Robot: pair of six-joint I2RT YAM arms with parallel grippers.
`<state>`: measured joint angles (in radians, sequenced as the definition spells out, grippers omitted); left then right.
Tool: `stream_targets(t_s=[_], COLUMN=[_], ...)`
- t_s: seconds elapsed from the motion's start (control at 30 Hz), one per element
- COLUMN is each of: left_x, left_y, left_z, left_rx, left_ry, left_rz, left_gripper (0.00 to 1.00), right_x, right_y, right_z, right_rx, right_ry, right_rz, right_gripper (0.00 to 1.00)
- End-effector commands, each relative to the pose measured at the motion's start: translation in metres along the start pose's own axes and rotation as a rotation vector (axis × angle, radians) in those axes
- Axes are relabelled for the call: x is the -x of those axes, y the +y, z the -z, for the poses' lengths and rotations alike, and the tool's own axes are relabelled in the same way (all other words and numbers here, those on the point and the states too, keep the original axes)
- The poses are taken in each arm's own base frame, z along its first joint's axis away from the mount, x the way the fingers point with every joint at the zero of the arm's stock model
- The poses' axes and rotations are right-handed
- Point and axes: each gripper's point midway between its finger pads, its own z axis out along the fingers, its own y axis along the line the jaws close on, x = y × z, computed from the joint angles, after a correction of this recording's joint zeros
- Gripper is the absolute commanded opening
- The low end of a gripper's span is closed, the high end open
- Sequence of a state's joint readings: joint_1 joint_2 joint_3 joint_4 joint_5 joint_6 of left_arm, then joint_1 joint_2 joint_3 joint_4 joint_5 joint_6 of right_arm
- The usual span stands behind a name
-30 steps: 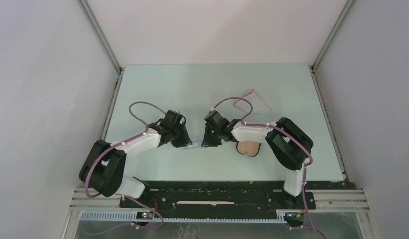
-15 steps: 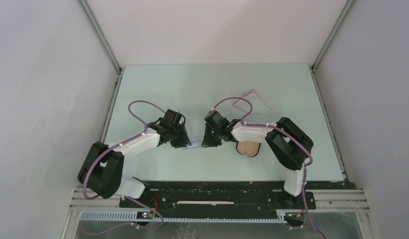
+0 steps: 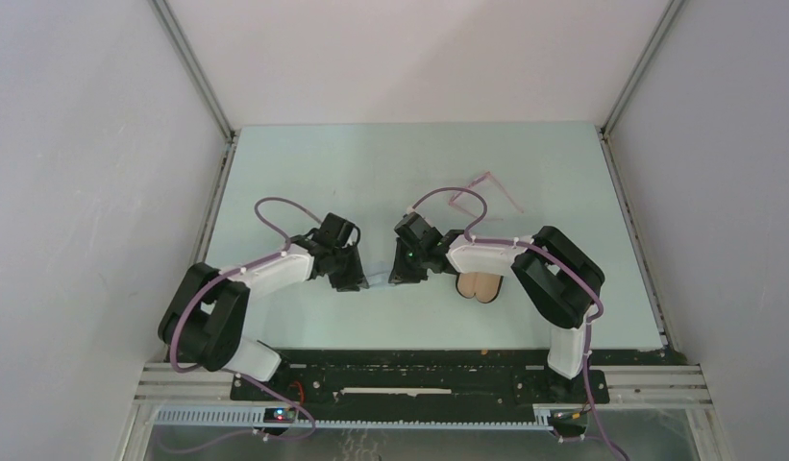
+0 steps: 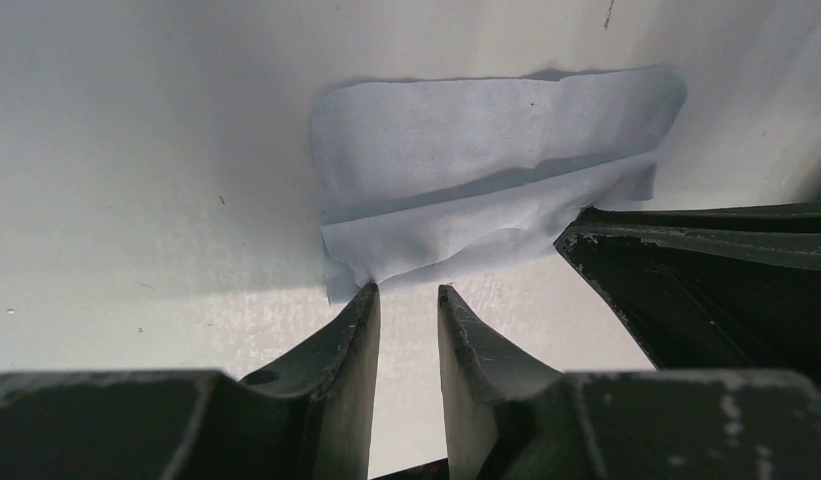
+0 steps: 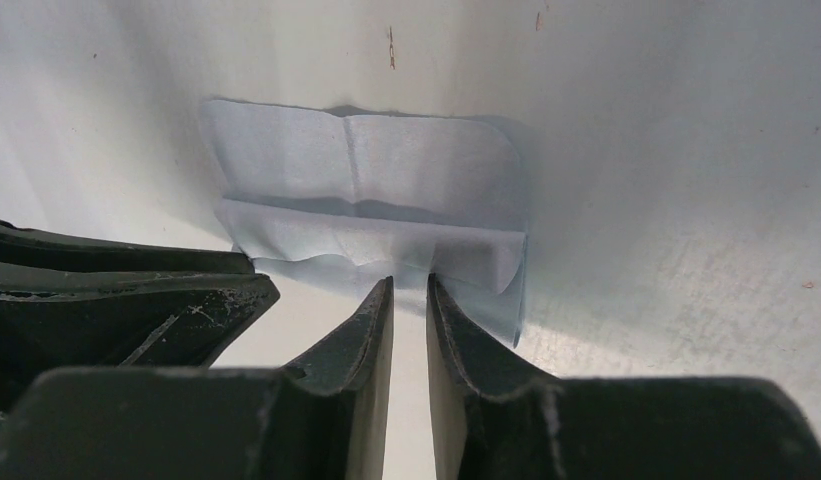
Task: Organize the sunglasses
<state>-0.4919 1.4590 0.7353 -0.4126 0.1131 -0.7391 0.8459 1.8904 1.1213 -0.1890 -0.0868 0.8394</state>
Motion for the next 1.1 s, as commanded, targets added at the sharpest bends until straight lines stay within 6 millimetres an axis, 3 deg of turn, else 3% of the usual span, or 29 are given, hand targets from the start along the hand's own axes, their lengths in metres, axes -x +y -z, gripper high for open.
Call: stream_targets(t_s=[0.0, 0.23, 0.57, 0.83, 1.07], left_x=[0.017, 0.020, 0.043, 0.063, 0.066], left_y=[-0.014, -0.014, -0.022, -0.028, -0.028], left_z=[0.007, 0.004, -0.002, 0.005, 0.020], left_rx=[-0.032, -0.026, 0.007, 0.022, 0.021], left_ry=[-0.037, -0.047, -0.076, -0.118, -0.156], left_rz=[-0.032, -0.031, -0.048, -0.047, -0.055], left_gripper=[0.32, 0.32, 0.31, 0.31, 0.31], right_x=[0.012, 0.011, 0.011, 0.012, 0.018], right_y=[0.012, 0.010, 0.009, 0.009, 0.018], right_z=[0.003, 0.002, 0.003, 0.005, 0.016], right_rx=[0.024, 0.020, 0.012, 0.011, 0.041], right_ry=[-0.032, -0.029, -0.029, -0.033, -0.050], right_rz=[0.009, 0.010, 0.012, 0.014, 0.012], right_gripper=[0.26, 0.26, 0.26, 0.26, 0.27])
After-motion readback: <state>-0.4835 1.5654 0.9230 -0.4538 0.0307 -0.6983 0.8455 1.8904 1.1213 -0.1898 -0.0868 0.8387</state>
